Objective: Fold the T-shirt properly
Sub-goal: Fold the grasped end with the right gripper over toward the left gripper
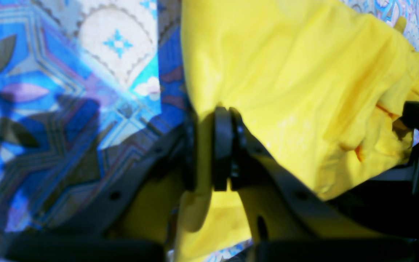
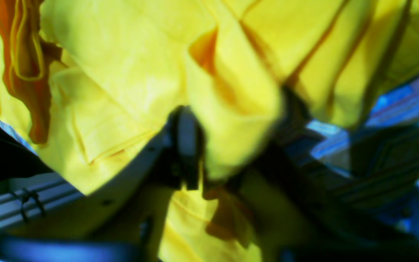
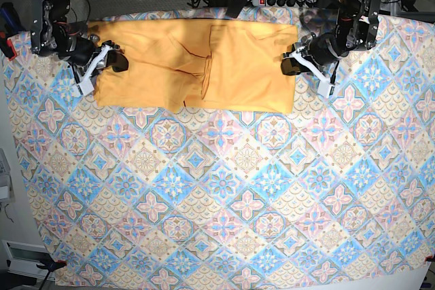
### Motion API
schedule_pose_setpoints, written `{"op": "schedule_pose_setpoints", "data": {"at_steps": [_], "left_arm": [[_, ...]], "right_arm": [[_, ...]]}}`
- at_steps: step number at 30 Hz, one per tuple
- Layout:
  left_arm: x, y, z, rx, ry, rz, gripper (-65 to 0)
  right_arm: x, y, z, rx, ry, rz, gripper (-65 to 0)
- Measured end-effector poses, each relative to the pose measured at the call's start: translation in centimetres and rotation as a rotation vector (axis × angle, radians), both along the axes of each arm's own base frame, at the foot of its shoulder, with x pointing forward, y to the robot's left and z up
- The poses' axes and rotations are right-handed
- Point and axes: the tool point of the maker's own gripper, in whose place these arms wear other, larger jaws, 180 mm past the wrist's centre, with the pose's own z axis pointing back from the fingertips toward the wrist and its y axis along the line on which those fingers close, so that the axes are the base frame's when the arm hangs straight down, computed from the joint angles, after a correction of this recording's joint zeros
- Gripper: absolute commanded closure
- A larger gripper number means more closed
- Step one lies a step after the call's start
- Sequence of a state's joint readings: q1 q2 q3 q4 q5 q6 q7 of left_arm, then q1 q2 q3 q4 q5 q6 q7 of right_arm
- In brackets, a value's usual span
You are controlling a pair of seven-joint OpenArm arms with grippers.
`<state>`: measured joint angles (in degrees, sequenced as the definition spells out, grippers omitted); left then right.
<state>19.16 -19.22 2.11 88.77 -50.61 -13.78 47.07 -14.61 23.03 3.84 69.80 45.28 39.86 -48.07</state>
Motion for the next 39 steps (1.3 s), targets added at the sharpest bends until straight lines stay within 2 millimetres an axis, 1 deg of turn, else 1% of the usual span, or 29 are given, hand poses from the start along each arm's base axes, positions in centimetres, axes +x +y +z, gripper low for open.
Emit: {"op": "schedule_pose_setpoints", "data": {"at_steps": [2, 7, 12, 15, 18, 20, 27, 29, 35, 37, 39], "left_arm": [[0.0, 0.0, 0.0, 0.000, 0.000, 0.000, -4.9], [0.0, 0.0, 0.0, -0.001, -0.002, 0.002, -4.9], [0.5, -1.1, 0.1, -0.019, -0.008, 0.003, -4.9], [1.7, -1.8, 0.7, -0.040, -0.034, 0.012, -4.9], [2.3, -2.9, 1.0, -0.059, -0.046, 0.003, -4.9], [2.5, -3.7, 0.8, -0.067, -0.044, -0.015, -4.9], [3.1, -5.0, -0.4, -0.078, -0.014, -0.044, -4.9], [3.6, -5.3, -0.2, -0.084, -0.019, -0.046, -4.9], [5.7, -5.9, 0.9, -0.098, -0.065, -0.044, -5.0], [6.1, -5.9, 1.2, -0.099, -0.074, -0.044, -5.0], [6.2, -6.0, 1.2, -0.098, -0.074, -0.046, -5.1]], "right_arm": [[-0.1, 0.1, 0.0, 0.003, 0.003, 0.002, 0.0], [0.2, 0.0, 0.0, -0.012, 0.021, 0.024, 0.0], [1.3, -0.1, 0.8, -0.053, 0.015, 0.069, 0.0], [2.7, -0.4, 1.6, -0.084, -0.004, 0.088, 0.0], [5.0, -0.3, 2.8, -0.084, -0.056, 0.085, 0.0], [6.2, -0.4, 3.5, -0.086, -0.085, 0.082, 0.0], [8.3, -0.4, 4.6, -0.095, -0.123, 0.087, 0.0], [9.1, -0.3, 5.2, -0.094, -0.149, 0.085, 0.0], [10.3, 1.3, 8.3, -0.122, -0.256, 0.157, 0.0], [10.8, 2.7, 9.6, -0.135, -0.302, 0.212, 0.0], [11.0, 4.7, 10.9, -0.124, -0.351, 0.274, 0.0]]}}
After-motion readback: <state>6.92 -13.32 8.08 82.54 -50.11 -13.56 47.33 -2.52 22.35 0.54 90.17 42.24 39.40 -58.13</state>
